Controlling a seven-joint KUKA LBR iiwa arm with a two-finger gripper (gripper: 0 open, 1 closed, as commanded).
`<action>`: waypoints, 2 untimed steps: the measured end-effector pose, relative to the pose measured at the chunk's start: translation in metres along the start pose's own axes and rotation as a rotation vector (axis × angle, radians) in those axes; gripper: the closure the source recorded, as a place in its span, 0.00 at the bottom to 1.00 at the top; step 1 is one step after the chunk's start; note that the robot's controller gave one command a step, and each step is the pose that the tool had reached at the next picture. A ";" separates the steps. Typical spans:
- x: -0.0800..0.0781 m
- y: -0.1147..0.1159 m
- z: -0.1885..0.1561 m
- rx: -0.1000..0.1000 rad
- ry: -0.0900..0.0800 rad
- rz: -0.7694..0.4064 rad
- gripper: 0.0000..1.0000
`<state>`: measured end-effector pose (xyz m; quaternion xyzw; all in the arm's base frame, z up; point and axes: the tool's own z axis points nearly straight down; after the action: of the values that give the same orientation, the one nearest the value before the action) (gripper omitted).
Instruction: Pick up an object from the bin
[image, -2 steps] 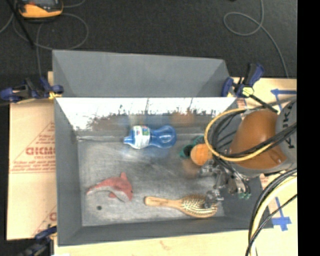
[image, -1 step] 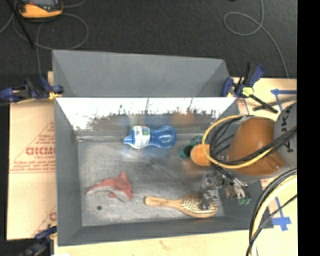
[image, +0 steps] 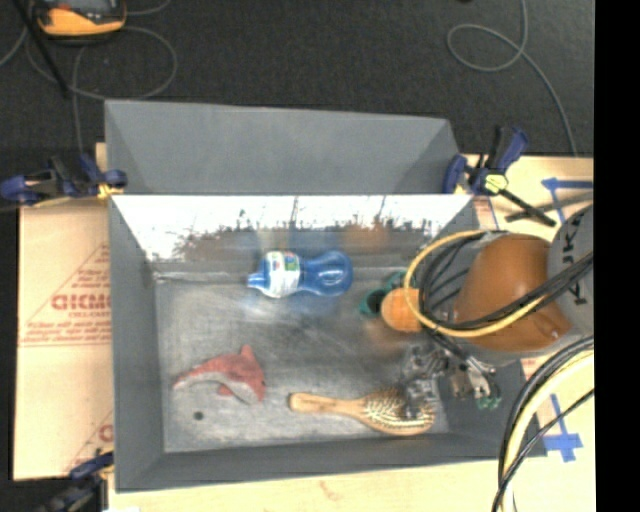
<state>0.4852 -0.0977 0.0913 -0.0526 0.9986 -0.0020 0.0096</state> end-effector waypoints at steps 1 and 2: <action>-0.001 -0.012 -0.027 -0.005 0.017 0.040 1.00; -0.004 0.002 -0.030 -0.003 0.018 0.010 0.00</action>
Offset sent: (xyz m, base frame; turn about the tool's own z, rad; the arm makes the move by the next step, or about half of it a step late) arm 0.0029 0.0039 0.0300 0.0141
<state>0.4886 -0.0953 0.1214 -0.0473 0.9989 -0.0009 0.0007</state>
